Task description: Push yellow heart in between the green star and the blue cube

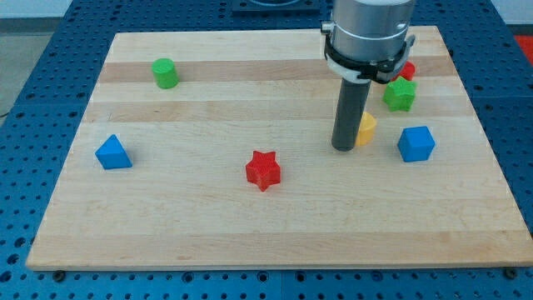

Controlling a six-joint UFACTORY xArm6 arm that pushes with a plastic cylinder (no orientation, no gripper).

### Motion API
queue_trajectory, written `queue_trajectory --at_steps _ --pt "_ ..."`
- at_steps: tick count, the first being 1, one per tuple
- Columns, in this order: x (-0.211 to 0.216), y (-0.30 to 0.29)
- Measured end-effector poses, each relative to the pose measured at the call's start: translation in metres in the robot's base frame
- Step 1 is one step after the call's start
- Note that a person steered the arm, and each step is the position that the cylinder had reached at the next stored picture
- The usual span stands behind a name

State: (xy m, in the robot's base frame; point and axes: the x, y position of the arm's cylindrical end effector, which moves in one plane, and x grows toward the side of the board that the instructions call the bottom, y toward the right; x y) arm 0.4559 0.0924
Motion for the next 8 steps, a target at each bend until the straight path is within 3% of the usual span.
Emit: queue_trajectory --at_steps 3,6,8 --pt "-0.010 0.030" --pt "-0.025 -0.018" --pt "-0.051 0.055"
